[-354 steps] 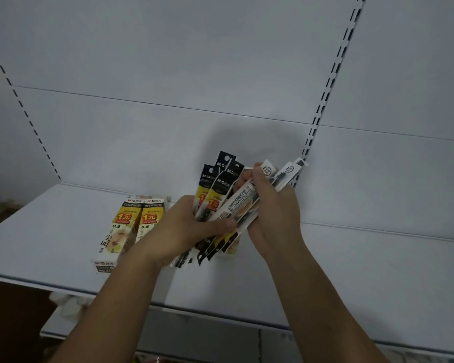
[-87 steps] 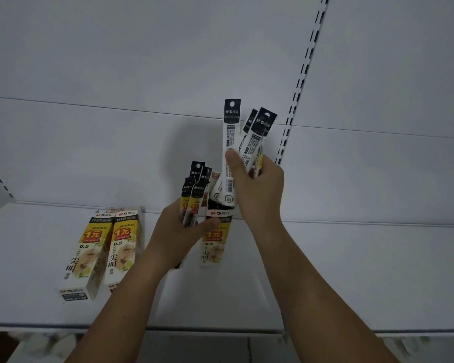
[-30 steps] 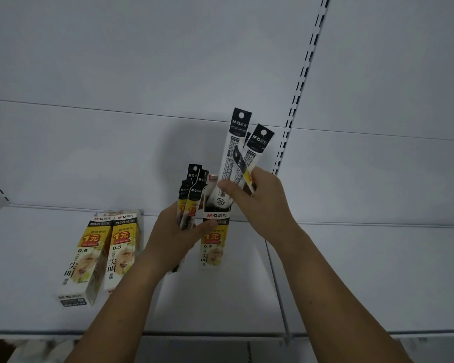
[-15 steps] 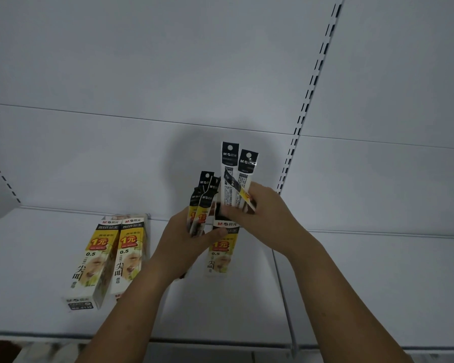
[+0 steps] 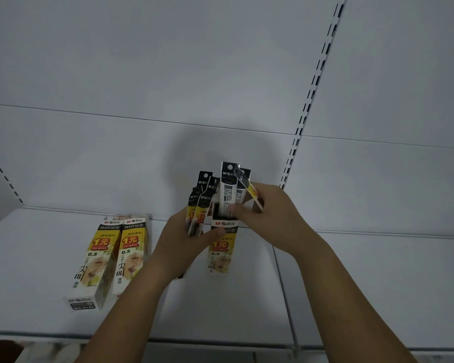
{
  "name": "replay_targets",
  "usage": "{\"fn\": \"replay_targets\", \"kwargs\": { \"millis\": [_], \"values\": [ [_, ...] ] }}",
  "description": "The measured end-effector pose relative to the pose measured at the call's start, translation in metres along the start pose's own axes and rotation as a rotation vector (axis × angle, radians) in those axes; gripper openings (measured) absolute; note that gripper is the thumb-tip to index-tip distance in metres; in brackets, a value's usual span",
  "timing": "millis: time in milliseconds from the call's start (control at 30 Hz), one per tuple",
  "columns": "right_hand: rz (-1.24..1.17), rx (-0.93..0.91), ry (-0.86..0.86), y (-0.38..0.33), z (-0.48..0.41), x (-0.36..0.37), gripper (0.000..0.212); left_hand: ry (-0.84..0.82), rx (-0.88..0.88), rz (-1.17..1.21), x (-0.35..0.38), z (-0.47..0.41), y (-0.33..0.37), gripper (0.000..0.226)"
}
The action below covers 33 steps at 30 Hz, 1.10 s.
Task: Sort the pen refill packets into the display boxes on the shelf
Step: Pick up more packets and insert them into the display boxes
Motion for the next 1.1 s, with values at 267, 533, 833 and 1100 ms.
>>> {"fn": "replay_targets", "kwargs": {
  "millis": [267, 533, 833, 1100],
  "values": [
    [-0.026, -0.043, 0.175, -0.012, -0.006, -0.009, 0.030, -0.019, 0.019, -0.012, 0.003, 0.001, 0.003, 0.030],
    [0.015, -0.008, 0.079, -0.003, -0.003, 0.002, 0.023, 0.003, 0.035, -0.008, 0.001, 0.001, 0.004, 0.031],
    [0.015, -0.041, 0.187, -0.006, -0.004, -0.012, 0.034, -0.006, 0.023, 0.016, 0.003, 0.004, 0.003, 0.028],
    [0.239, -0.048, 0.002, 0.005, -0.004, 0.010, 0.012, -0.005, 0.034, 0.005, 0.004, 0.003, 0.003, 0.023]
  ]
}}
Point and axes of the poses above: each hand's wrist, its own z-axis away from the middle knuckle, its own x-axis out of the palm, y = z × x, the point moved 7 cm from there along -z, towards the middle knuckle, and after that the axes turned 7 degrees about y, right-handed, at the moved point
